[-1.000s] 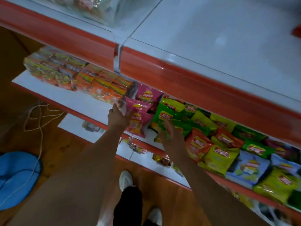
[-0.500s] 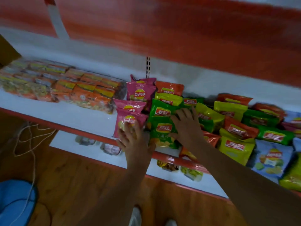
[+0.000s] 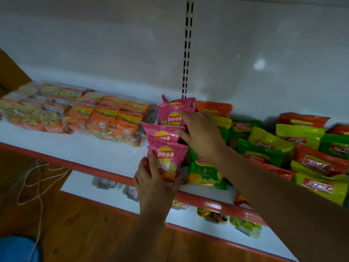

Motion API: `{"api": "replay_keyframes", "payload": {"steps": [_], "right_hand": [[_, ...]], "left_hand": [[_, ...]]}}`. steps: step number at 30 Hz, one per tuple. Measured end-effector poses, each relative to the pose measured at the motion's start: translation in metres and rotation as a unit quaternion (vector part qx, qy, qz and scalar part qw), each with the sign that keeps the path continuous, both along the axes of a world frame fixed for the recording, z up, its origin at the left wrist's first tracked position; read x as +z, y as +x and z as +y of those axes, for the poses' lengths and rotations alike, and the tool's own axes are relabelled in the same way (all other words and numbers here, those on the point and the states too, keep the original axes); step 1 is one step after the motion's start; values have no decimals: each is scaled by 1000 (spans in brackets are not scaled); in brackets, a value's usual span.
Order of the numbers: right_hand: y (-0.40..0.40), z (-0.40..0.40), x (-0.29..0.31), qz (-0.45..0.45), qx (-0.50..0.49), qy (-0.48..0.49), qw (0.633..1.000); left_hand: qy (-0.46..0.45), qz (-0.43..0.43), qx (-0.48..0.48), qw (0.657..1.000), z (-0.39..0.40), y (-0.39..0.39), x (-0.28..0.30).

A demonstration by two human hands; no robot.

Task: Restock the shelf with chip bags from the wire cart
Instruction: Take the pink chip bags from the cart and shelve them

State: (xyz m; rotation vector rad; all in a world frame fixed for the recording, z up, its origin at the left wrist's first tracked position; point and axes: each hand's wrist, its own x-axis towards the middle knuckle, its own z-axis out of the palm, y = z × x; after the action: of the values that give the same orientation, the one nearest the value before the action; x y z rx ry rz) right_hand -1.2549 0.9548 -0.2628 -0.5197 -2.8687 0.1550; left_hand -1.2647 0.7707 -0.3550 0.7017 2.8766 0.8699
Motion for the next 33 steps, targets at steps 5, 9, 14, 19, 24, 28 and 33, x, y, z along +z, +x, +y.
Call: {"api": "replay_keyframes", "payload": {"steps": [5,9,14,19,24,28,33], "right_hand": [[-24,6,-8,-73,-35,-31,996],[14,24,16,73,-16,-35,997],[108,114,27,-4,-144,-17,989],[143,159,13,-210,-146,22,967],[132,162,-4,-174,-43,-10,984],[124,176,-5,-90,-26,-114,989],[94,194,-9,-126,-37,-79,988]], "left_hand": [[57,-26,-58,996,-4,-7,-5],[79,95,-69,990,5,11,12],[129,185,-243,943,54,89,33],[19,192,-367,910,108,138,25],[-60,187,-326,925,130,131,20],[-75,203,-334,917,129,127,18],[-81,215,-346,910,129,124,17]]}}
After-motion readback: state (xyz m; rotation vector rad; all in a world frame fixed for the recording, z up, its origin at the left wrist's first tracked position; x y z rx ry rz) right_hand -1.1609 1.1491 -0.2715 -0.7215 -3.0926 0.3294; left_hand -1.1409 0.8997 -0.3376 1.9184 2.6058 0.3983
